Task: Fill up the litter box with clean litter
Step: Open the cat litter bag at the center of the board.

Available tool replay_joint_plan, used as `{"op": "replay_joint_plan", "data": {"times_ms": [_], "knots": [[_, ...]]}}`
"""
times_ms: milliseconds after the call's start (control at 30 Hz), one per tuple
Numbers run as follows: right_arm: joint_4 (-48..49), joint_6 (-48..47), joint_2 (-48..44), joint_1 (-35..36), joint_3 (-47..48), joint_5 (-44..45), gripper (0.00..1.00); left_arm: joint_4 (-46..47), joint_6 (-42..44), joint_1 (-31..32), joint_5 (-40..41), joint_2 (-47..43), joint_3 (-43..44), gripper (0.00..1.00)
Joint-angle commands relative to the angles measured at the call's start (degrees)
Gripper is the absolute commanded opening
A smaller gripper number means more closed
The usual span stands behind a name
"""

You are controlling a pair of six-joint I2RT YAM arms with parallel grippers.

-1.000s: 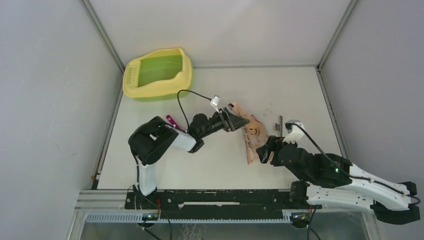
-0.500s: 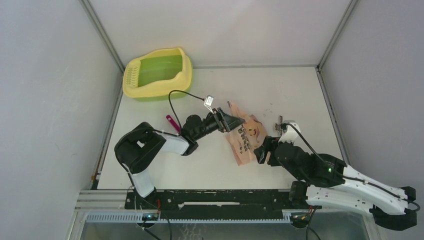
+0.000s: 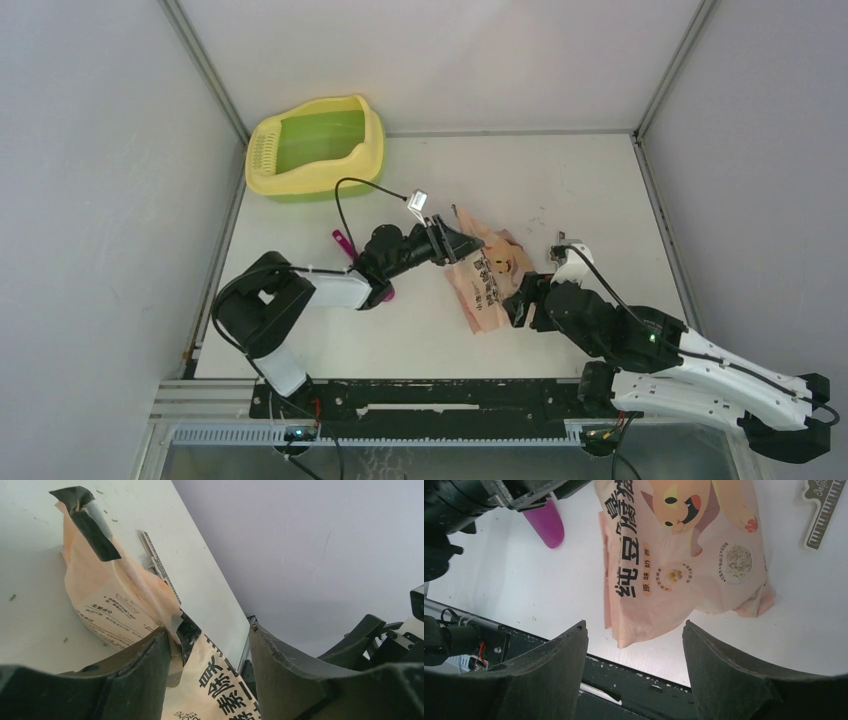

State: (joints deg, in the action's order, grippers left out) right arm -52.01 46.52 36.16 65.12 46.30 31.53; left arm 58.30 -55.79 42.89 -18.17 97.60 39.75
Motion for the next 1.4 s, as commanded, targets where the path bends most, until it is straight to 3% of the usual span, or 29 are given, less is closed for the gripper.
{"op": "replay_joint_plan", "data": {"times_ms": [0,367,500,900,1367], "knots": [[3.2,-1.1,0.5,-0.7,-0.2,-1.0,0.76,-6.6,3.7,-0.1,-0.1,-5.8,0.3,0.6],[5.3,-2.3,2.2,-1.2,-0.2,-2.3,0.76,-24.1,8.3,-0.1,0.1,-6.0,6.4,0.32],[6.5,-4.7,4.2,-6.3,-0.2,-6.2,0.74,-28.9,9.6,-0.1,1.0,-7.2,7.5,0.25],[15.6,-14.3,16.0,-29.7,-1.0,-26.5,0.65,-39.6,10.2,-0.3,-0.9,-10.2,9.2,0.23],[24.2,-16.3,29.7,-31.4,-4.2,-36.4,0.65,-44.6,8.8,-0.9,-4.9,-13.9,6.3,0.26]]}}
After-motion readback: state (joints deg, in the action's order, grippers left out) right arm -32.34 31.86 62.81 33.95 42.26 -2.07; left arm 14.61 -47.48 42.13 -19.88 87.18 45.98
